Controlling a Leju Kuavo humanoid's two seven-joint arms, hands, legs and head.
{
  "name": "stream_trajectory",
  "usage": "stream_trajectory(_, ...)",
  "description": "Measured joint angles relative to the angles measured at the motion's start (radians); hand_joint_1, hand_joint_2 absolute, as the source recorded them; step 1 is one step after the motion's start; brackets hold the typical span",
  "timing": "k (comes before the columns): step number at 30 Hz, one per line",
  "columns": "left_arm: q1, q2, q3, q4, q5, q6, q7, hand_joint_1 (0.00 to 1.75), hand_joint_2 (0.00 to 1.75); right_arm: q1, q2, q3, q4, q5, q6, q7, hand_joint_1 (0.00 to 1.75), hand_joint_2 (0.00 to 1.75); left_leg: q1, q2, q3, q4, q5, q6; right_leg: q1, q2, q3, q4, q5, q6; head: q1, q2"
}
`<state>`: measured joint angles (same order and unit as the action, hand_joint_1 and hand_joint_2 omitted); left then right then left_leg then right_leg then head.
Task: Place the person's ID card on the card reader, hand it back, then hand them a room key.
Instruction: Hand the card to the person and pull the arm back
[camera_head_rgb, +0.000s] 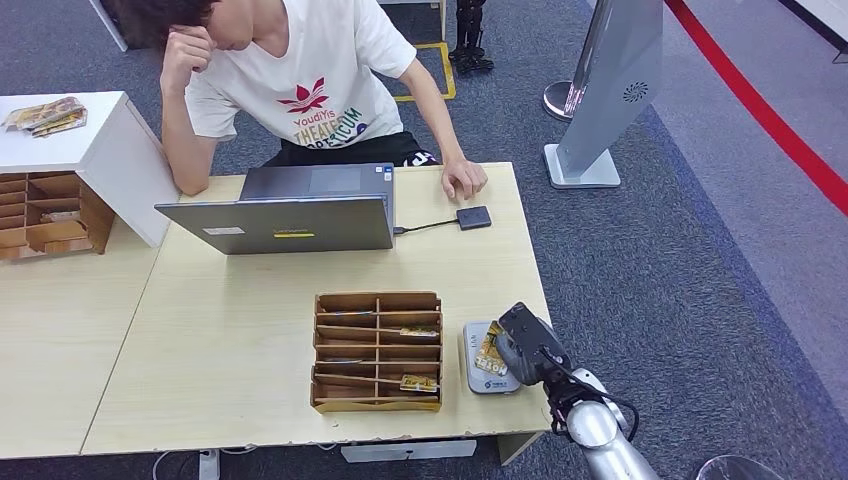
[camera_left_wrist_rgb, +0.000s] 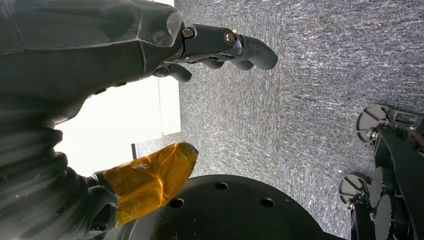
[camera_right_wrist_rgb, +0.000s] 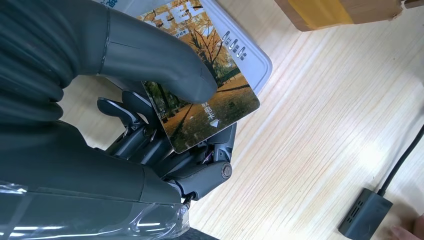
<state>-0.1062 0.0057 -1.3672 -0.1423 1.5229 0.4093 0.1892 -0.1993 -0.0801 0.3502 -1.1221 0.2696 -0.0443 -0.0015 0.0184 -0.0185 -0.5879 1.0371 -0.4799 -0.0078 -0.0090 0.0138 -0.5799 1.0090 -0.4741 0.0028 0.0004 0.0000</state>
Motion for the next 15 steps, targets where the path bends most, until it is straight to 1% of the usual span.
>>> stream_trajectory(15,0.000,0.000,0.000,0.000,0.000,-0.001,0.000,0.00,1.75,-0.007,0.003,0.002,0.012,0.012,-0.001,0.002,1.75,1.75,0.000,0.000,0.000,0.000,0.000,0.000,0.000,0.000,0.000,0.000,0.000,0.000,0.000,0.000)
